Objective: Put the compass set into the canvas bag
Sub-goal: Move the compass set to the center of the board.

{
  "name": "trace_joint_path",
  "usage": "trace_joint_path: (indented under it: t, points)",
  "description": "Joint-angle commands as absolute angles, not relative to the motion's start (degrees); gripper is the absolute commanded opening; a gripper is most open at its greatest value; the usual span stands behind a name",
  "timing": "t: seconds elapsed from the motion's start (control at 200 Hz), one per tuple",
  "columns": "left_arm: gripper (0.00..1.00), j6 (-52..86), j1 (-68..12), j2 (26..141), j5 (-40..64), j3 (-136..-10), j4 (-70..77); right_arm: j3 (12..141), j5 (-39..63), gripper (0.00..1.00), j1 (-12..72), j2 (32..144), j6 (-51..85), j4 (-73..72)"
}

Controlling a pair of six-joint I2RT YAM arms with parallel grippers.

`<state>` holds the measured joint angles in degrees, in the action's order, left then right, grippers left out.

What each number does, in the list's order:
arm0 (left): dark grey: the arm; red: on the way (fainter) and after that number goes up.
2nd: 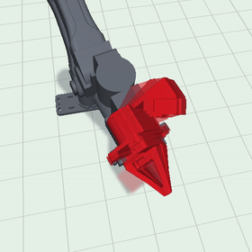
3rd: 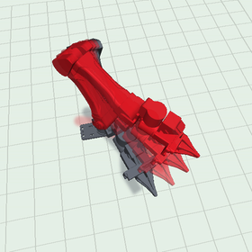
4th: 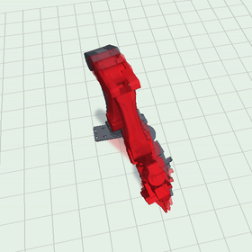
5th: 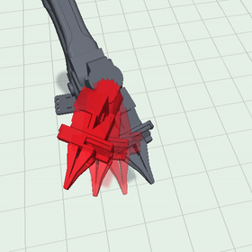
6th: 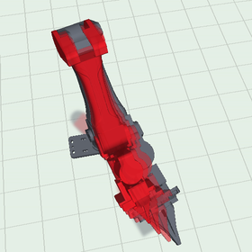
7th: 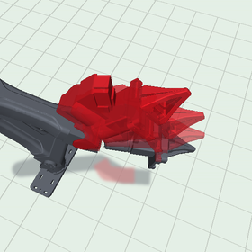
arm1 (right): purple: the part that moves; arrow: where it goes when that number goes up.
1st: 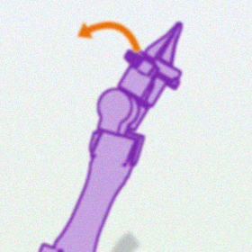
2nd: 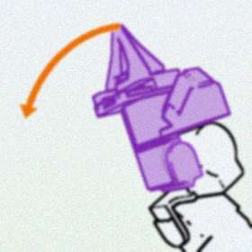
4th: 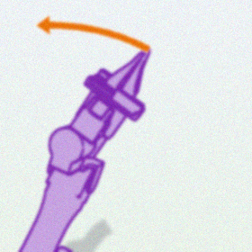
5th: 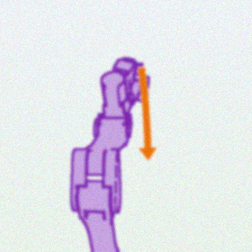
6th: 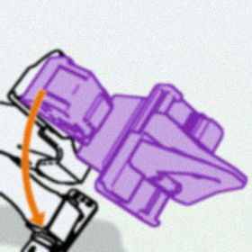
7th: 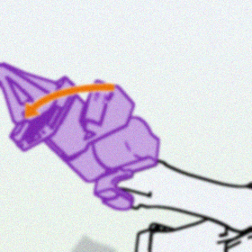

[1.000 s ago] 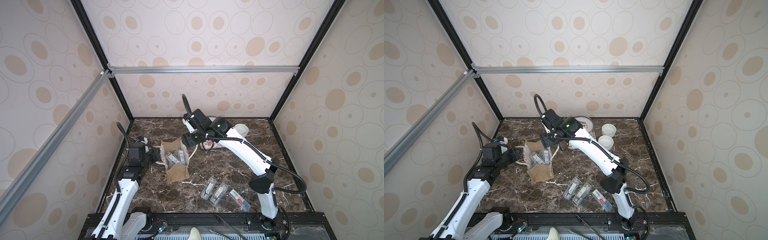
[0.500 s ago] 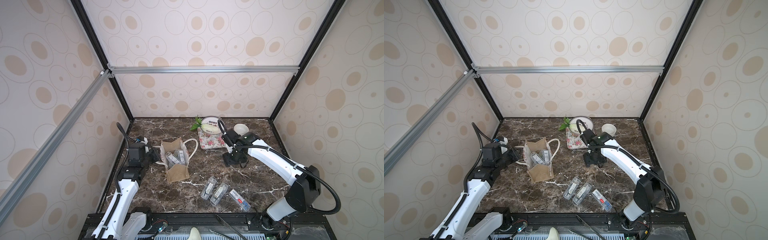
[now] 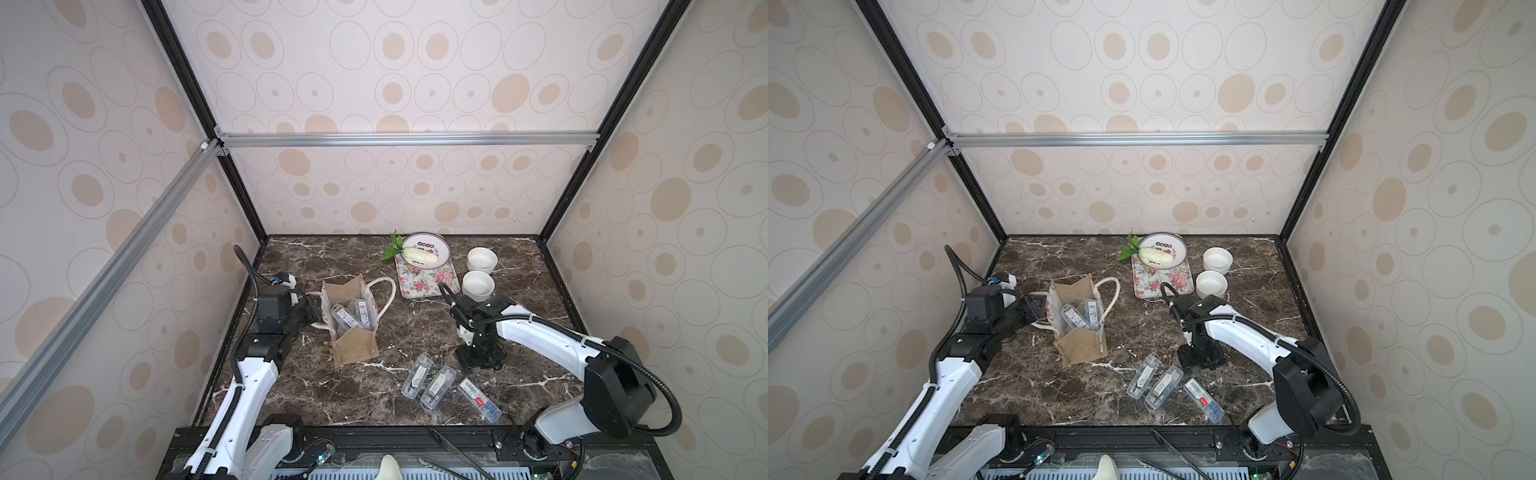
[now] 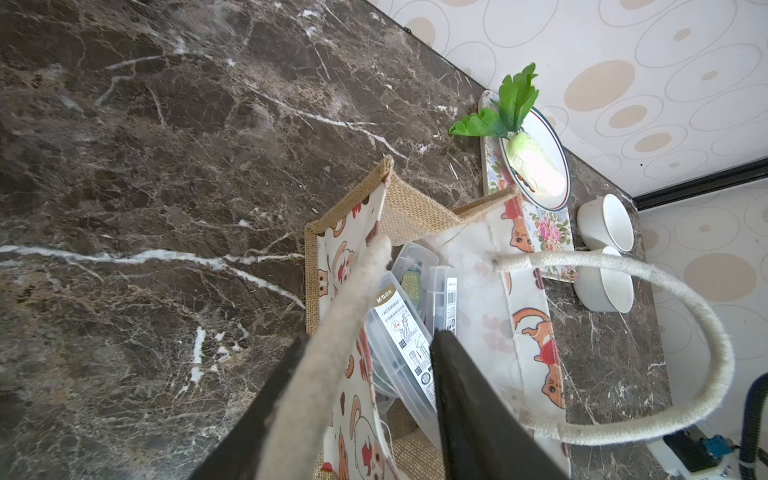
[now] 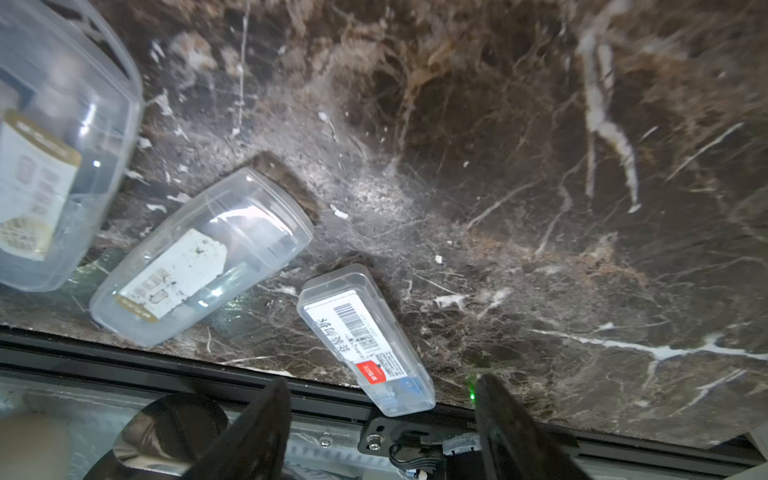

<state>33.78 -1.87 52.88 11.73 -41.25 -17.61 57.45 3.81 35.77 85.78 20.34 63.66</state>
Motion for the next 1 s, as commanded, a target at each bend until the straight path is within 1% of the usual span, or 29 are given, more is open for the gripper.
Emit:
trace_joint_path:
  t: [0.0,0.15,0.36,0.485,0.825,0.995]
  points:
    - [0.46,33.05,-1.69,52.87,12.3,-41.34,-16.82,56.41,4.9,0.74,37.55,88.1,21.71,61.96]
    - [0.46,32.82,-1.67,52.73,12.01,-41.47,-17.34,54.28,5.18,0.76,38.58,90.44,21.7,59.56]
    - [0.46,32.71,-1.76,52.28,11.74,-41.41,-17.62,52.82,6.24,0.76,38.61,94.25,20.94,57.91]
    - [0.46,32.74,-1.68,52.22,11.62,-41.51,-17.58,52.73,5.61,0.74,38.63,95.98,20.94,56.99]
    - [0.46,32.61,-1.68,52.54,11.48,-41.99,-17.84,52.63,1.38,0.62,38.58,98.7,22.63,56.1]
    - [0.46,32.69,-1.72,53.0,11.4,-42.03,-17.64,52.65,-0.67,0.52,38.49,98.7,22.39,55.43]
